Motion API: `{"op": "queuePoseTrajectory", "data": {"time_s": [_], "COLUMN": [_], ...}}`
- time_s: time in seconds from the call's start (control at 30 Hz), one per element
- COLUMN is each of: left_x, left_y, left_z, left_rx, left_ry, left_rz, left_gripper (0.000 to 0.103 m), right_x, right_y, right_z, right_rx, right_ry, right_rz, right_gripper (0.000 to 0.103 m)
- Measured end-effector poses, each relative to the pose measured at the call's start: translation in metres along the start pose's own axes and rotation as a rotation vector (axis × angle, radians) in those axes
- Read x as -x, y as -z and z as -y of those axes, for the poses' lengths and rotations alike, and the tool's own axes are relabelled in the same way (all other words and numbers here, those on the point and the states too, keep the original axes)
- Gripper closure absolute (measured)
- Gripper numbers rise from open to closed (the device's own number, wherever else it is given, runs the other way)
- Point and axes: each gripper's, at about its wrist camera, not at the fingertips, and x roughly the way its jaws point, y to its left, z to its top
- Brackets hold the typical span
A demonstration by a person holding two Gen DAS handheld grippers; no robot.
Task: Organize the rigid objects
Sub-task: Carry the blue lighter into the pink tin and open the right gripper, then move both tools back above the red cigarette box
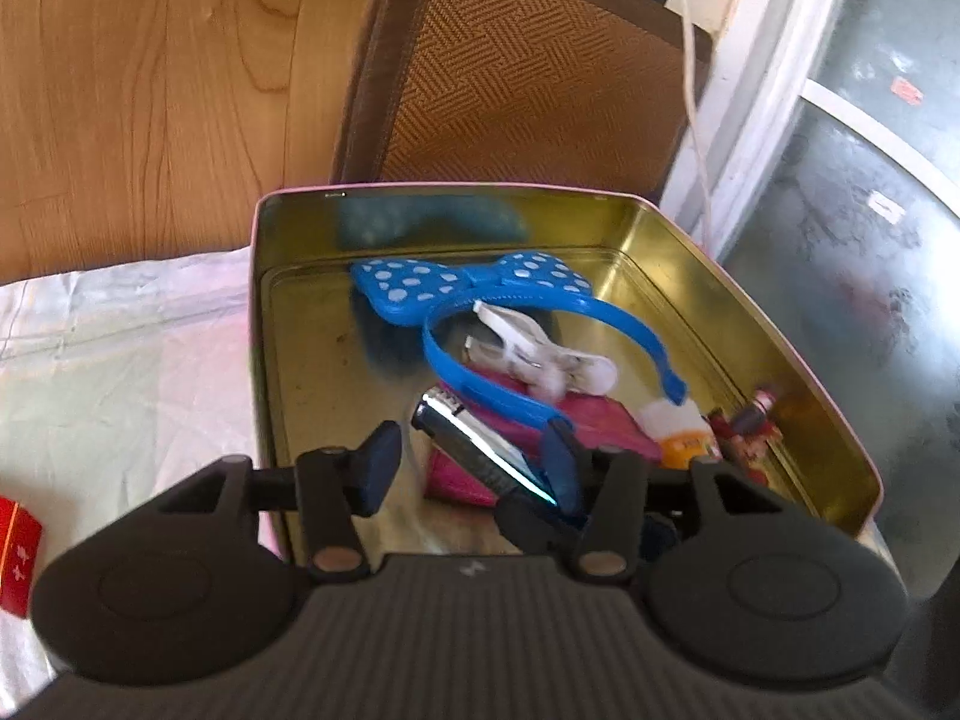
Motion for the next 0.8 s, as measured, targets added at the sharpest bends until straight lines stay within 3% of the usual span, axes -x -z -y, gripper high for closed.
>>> {"op": "queuePoseTrajectory", "data": {"time_s": [0.13,0.47,0.8], "left_x": [0.010,0.063,0.110], "left_y": [0.004,0.027,0.058], "left_z": [0.001,-0.001,-0.011], "left_rx": [-0.014,-0.094,-0.178], "left_ry": [-0.005,-0.141,-0.263], "left_rz": [0.012,0.113,0.216], "left_gripper": [0.049,0.049,0.043], "right_x": [0.011,0.075,0.105], "right_y": [0.007,0.032,0.038], "right_z": [0.010,0.013,-0.001], "right_rx": [-0.079,-0.193,-0.220], "right_ry": [-0.015,-0.053,-0.066], "right_rz": [0.035,0.169,0.165], "right_gripper": [0.068,0.065,0.064]}}
